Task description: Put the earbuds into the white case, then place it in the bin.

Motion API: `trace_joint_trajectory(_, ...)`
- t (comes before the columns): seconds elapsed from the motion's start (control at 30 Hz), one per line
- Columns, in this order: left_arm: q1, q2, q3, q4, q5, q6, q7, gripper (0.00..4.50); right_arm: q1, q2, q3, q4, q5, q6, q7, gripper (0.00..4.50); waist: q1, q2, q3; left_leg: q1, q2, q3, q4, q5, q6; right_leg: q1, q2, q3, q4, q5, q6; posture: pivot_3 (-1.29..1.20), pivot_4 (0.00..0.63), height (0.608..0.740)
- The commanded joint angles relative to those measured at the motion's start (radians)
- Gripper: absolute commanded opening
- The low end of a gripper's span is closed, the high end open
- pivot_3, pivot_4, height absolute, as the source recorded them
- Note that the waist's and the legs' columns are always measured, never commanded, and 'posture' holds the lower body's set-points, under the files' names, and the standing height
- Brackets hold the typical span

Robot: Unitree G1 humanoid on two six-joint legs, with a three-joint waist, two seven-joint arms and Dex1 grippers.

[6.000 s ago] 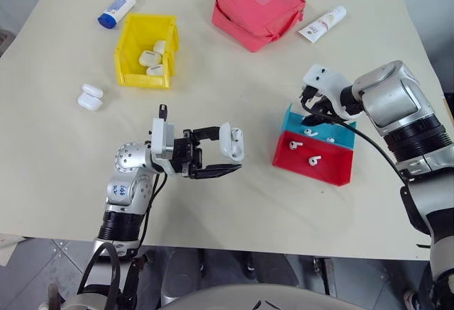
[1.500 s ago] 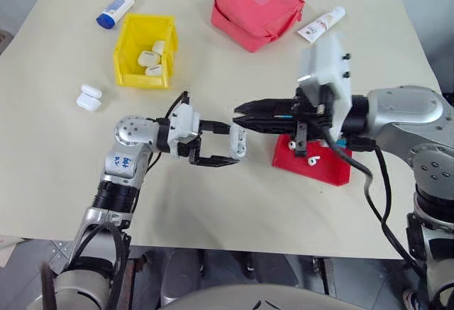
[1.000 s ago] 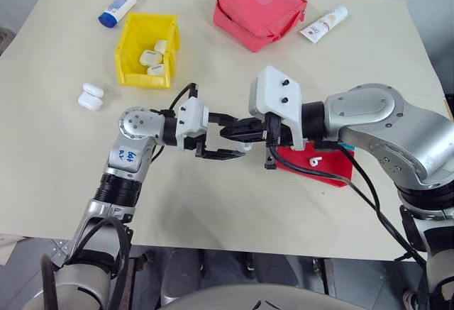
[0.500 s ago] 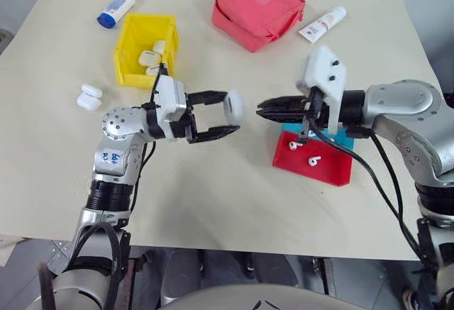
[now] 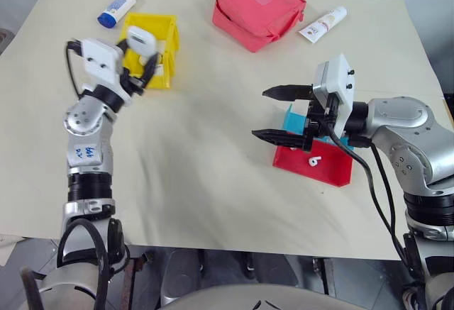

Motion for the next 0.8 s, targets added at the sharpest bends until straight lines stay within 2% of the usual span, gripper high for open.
trace_joint_trajectory(0.03,-0.052,0.036,0.004,0.103,0.030,-0.062,0.039,2.77,-0.020,0.007,-0.011,0.003,-0.010,-0.031,0.014,4.44,0.001,0.000,0.000,0.000,0.000,0.000,0.000,0.000,0.000,0.000,0.000,0.000,0.000,0.000,0.000,0.00,0.150,0.740)
trace_joint_trajectory(0.4,-0.237,0.031,-0.051,0.520,0.027,-0.263,-0.113,2.77,-0.067,0.007,0.013,0.055,-0.048,-0.034,0.056,4.44,0.023,-0.001,0.000,-0.002,-0.003,0.007,0.000,0.000,0.001,-0.008,-0.012,-0.023,0.005,0.000,0.000,0.00,0.150,0.740)
trace_joint_trajectory(0.53,-0.267,0.035,-0.048,0.590,0.027,-0.296,-0.135,4.04,-0.088,0.001,0.019,0.072,-0.060,-0.032,0.075,4.50,0.020,-0.001,0.000,-0.002,-0.003,0.011,0.000,-0.001,0.001,-0.012,-0.016,-0.030,0.007,0.000,0.000,0.00,0.150,0.740)
trace_joint_trajectory(0.57,-0.265,0.038,-0.049,0.584,0.024,-0.307,-0.151,4.37,-0.091,-0.002,0.019,0.076,-0.062,-0.032,0.081,4.50,0.019,-0.001,0.000,-0.002,-0.003,0.012,0.000,-0.001,0.001,-0.013,-0.016,-0.033,0.007,0.000,0.000,0.00,0.150,0.740)
trace_joint_trajectory(0.6,-0.255,0.040,-0.049,0.564,0.013,-0.315,-0.182,4.47,-0.092,-0.005,0.017,0.078,-0.061,-0.032,0.087,4.50,0.018,-0.001,0.000,-0.002,-0.002,0.012,0.000,-0.001,0.001,-0.013,-0.016,-0.035,0.008,0.000,-0.001,0.00,0.150,0.740)
trace_joint_trajectory(0.73,-0.155,0.057,-0.044,0.393,-0.053,-0.336,-0.347,4.47,-0.083,-0.020,0.001,0.087,-0.065,-0.038,0.117,4.50,0.017,-0.001,0.001,-0.002,-0.001,0.012,0.000,0.000,0.001,-0.013,-0.020,-0.045,0.008,0.002,-0.003,0.00,0.150,0.740)
trace_joint_trajectory(0.8,-0.064,0.069,-0.041,0.230,-0.114,-0.291,-0.432,4.47,-0.076,-0.028,-0.009,0.102,-0.065,-0.048,0.135,4.50,0.014,-0.001,0.000,-0.002,-0.001,0.013,0.000,-0.001,0.001,-0.013,-0.021,-0.047,0.009,0.002,-0.003,0.00,0.150,0.740)
